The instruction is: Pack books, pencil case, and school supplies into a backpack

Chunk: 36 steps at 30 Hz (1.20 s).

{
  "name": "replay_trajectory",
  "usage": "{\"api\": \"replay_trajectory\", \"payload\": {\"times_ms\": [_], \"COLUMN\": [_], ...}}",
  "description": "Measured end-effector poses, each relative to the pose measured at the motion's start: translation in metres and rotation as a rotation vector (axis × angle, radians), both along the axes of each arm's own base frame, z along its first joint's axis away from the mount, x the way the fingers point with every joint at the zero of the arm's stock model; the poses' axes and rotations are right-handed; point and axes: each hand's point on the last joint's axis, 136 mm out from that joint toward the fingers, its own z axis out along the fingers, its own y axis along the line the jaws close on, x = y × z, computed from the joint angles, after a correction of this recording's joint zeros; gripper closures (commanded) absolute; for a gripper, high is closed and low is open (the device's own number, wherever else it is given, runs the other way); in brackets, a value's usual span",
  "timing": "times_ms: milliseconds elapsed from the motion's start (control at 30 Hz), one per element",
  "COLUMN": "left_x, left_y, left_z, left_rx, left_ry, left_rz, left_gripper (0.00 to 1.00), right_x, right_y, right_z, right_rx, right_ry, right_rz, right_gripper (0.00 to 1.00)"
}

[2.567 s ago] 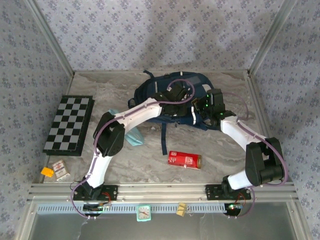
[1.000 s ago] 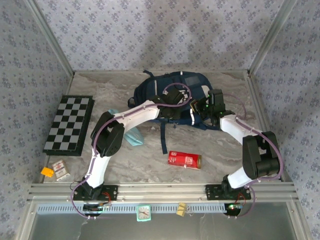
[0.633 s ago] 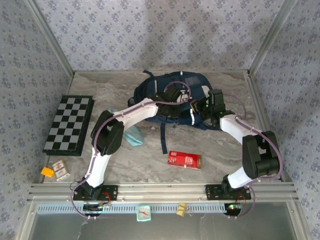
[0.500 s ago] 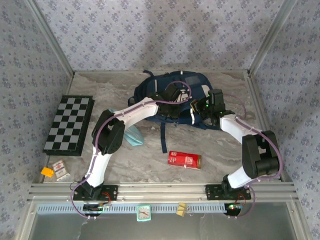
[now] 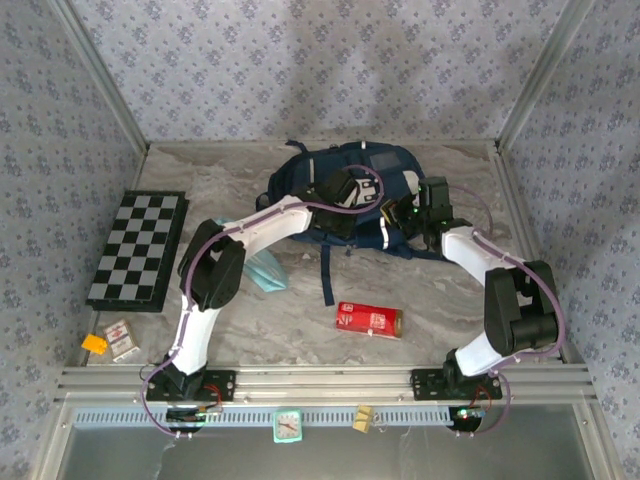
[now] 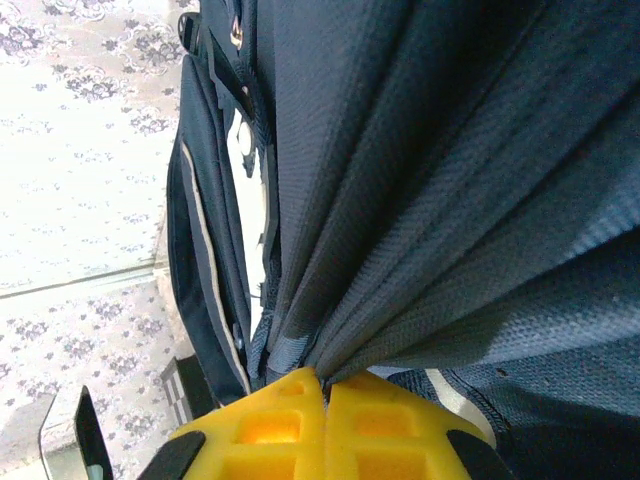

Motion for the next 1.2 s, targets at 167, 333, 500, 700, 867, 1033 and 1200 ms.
{"api": "replay_trajectory", "payload": {"times_ms": [167, 333, 500, 700, 867, 1033, 1200], "left_x": [-0.005, -0.008, -0.011, -0.033, -0.045, -0.033, -0.029], "left_y": [0.022, 0.050, 0.055, 0.022, 0.000, 0.024, 0.032], "left_z": [0.002, -0.003, 0.003, 0.023, 0.029, 0.013, 0.008], "left_rx": [0.044, 0.103, 0.089, 0.009, -0.026, 0.007, 0.005], "left_ry": [-0.030, -0.036, -0.051, -0.061, -0.023, 0.036, 0.055], "left_rz": [-0.012, 0.023, 0.043, 0.036, 0.038, 0.118, 0.135], "left_gripper": [1.00, 1.00, 1.00, 1.00, 1.00, 1.00, 1.00], "right_x": [0.003, 0.023, 0.053, 0.093, 0.102, 0.073, 0.016], "right_y": [-0.008, -0.028, -0.046, -0.065, -0.075, -0.056, 0.002], "right_z": [0.005, 0.002, 0.003, 0.007, 0.005, 0.004, -0.002], "right_rx": [0.007, 0.012, -0.004, -0.019, -0.059, -0.073, -0.047], "right_ry": [0.009, 0.033, 0.057, 0.050, 0.043, 0.041, 0.059], "right_rz": [0.026, 0.020, 0.037, 0.052, 0.060, 0.114, 0.204], "right_gripper": [1.00, 1.00, 1.00, 1.00, 0.62, 0.38, 0.35]}}
